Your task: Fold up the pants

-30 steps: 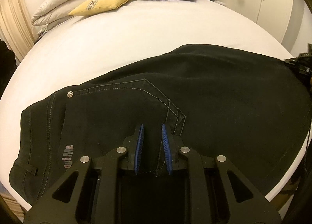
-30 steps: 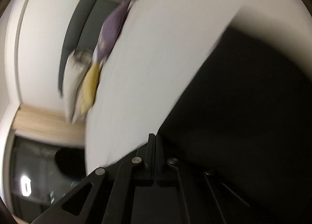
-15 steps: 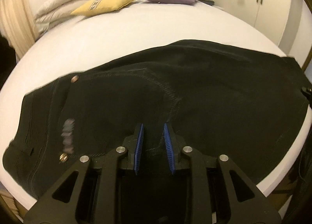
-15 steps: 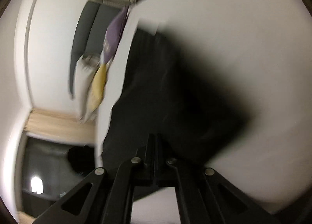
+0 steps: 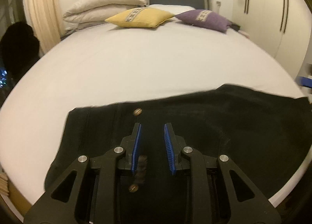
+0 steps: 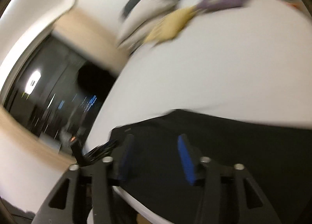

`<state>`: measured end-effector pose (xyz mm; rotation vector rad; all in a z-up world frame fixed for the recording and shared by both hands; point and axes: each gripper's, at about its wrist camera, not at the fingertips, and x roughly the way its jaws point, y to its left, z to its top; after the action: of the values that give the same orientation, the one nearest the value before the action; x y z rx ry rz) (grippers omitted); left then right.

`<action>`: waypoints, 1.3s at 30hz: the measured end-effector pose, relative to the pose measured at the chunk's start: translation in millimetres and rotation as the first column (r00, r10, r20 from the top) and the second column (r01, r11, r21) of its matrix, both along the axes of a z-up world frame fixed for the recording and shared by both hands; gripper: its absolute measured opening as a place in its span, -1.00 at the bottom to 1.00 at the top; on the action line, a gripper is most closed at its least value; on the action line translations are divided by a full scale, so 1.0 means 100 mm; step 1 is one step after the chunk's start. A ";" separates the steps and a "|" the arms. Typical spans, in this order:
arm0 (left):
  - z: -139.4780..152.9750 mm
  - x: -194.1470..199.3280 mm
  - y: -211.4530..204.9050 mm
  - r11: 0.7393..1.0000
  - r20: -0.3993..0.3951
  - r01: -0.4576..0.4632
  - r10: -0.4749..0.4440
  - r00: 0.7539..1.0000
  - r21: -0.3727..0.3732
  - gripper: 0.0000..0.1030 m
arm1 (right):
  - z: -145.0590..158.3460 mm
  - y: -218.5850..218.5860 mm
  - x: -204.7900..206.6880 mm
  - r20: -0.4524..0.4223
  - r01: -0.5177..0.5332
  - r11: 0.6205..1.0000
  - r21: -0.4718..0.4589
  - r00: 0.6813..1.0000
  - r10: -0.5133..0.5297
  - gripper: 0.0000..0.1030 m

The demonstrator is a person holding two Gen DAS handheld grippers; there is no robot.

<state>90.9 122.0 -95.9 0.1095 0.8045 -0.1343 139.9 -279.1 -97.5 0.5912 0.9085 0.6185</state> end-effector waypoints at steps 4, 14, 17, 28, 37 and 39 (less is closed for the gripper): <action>0.04 0.23 -0.22 0.998 -0.003 0.059 -0.059 0.998 -0.027 -0.56 | -0.47 0.76 0.72 -0.182 -0.137 0.990 -0.012 0.974 0.133 -0.03; -0.63 0.31 -0.48 0.996 -0.103 0.086 -0.084 0.991 0.020 -0.56 | -1.44 0.62 1.24 -0.312 0.110 0.994 -0.011 0.944 -0.108 -1.00; -0.65 0.22 -0.46 0.996 -0.083 0.088 -0.085 0.993 0.027 -0.56 | -1.30 0.64 1.15 -0.235 0.137 0.988 -0.074 0.960 -0.151 -1.00; -0.13 0.51 -1.24 0.967 -0.059 0.216 -0.225 0.973 -0.137 -0.04 | -1.07 0.15 0.02 -0.185 0.165 0.986 -0.004 0.969 -0.163 -0.69; -0.71 0.47 -1.31 0.978 -0.237 0.201 -0.208 0.949 -0.053 -0.03 | -1.44 -0.40 -0.08 -0.227 0.288 0.957 0.039 0.935 -0.272 -1.00; -0.65 0.26 -1.13 0.984 -0.213 0.171 -0.177 0.961 -0.047 -0.03 | -1.44 -0.41 -0.15 -0.217 0.302 0.953 0.032 0.933 -0.288 -1.00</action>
<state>116.6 8.6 -160.4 0.1411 1.0106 -0.3281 125.1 -320.5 -241.0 0.8461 0.9760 0.3173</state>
